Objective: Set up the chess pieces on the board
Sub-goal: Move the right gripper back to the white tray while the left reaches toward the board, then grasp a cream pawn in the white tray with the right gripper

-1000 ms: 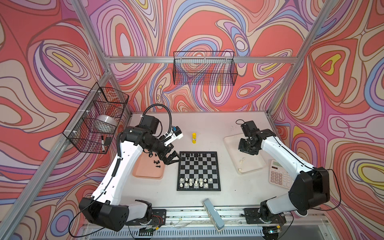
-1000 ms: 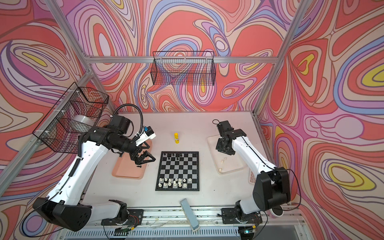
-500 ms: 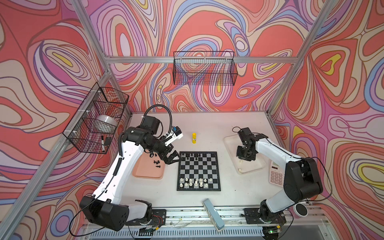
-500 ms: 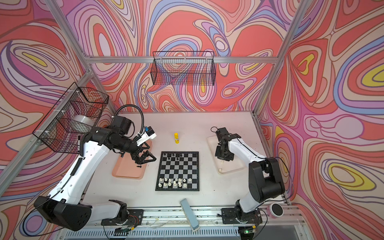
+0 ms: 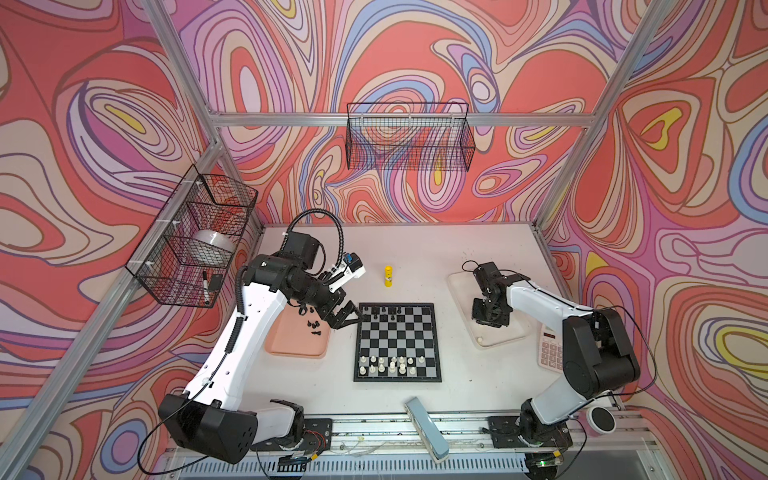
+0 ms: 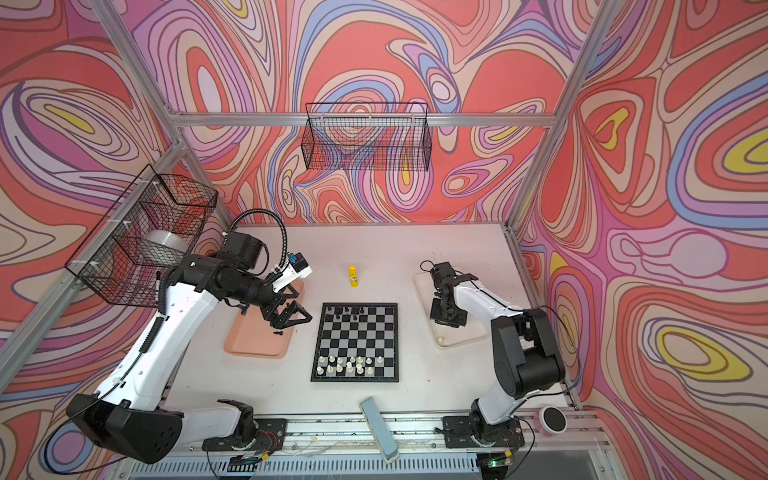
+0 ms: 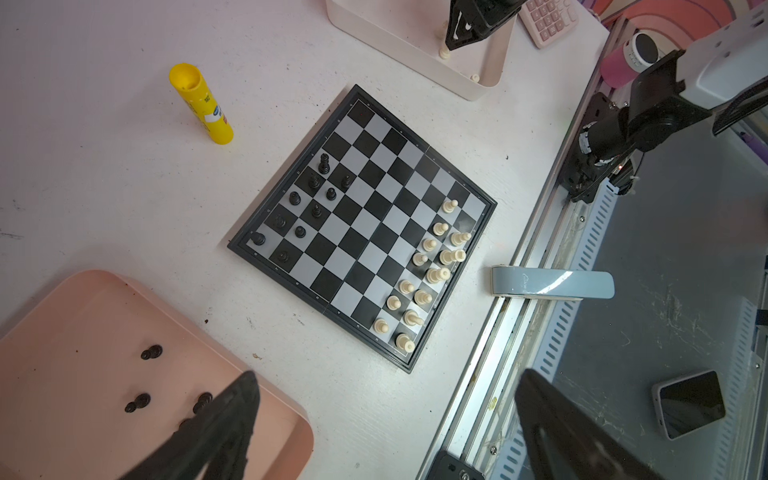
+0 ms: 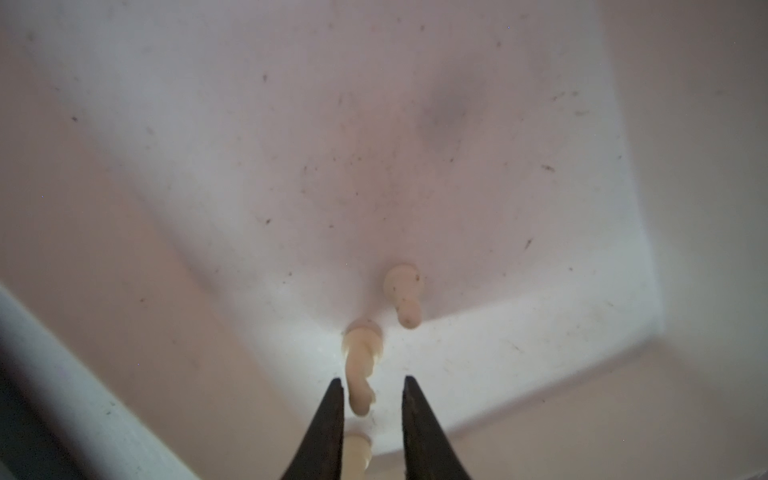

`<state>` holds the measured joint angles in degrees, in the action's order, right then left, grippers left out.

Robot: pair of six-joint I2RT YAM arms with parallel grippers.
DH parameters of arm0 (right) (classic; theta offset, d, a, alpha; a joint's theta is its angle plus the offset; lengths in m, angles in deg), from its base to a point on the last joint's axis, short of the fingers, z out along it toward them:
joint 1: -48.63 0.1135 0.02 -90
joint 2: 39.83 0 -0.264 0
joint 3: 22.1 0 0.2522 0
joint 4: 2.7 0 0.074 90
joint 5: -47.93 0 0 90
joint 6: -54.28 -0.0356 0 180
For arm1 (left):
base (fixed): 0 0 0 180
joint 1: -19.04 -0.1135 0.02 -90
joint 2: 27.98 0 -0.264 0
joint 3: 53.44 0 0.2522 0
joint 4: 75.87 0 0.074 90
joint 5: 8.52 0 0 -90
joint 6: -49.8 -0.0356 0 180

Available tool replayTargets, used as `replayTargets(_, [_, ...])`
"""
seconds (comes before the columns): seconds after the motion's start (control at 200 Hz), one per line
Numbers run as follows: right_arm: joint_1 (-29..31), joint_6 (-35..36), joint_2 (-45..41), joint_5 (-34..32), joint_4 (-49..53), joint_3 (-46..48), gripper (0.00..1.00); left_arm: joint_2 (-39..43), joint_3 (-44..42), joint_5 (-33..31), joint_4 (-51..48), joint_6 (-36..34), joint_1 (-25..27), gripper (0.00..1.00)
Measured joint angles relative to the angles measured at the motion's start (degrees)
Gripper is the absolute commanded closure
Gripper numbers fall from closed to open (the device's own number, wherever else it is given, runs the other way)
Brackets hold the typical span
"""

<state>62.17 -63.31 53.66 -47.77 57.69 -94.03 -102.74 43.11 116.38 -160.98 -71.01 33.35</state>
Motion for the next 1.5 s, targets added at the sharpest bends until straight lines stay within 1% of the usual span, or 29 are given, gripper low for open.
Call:
replayTargets(0.185, [0.0,0.9,0.7,-0.5,-1.0,0.0,0.77,0.0,0.0,-0.5,0.0,0.0,0.0,0.03])
replayTargets(0.411, [0.0,1.2,1.3,-0.5,-2.0,0.1,0.85,0.0,0.0,-0.7,0.0,0.0,0.0,0.03])
replayTargets(0.551, [0.0,1.2,1.3,-0.5,-2.5,0.4,0.87,0.0,0.0,-0.9,0.0,0.0,0.0,0.03])
replayTargets(0.686, [0.0,1.5,1.3,-0.5,-2.5,0.7,0.94,0.0,0.0,-0.9,0.0,0.0,0.0,0.03])
replayTargets(0.826, [0.0,1.6,1.3,-0.6,-2.5,0.7,0.98,0.0,0.0,-1.4,0.0,0.0,0.0,0.03])
replayTargets(1.152, [0.0,2.1,0.0,-0.5,-0.9,0.2,0.99,0.0,0.0,-2.2,0.0,0.0,0.0,0.03])
replayTargets(1.392, [0.0,2.6,-4.3,0.3,1.9,-1.1,0.98,0.0,0.0,-2.6,0.0,0.0,0.0,0.03])
replayTargets(1.497, [1.3,2.7,-5.7,0.5,3.9,-2.2,0.98,0.1,0.0,-2.6,0.1,0.0,0.0,0.03])
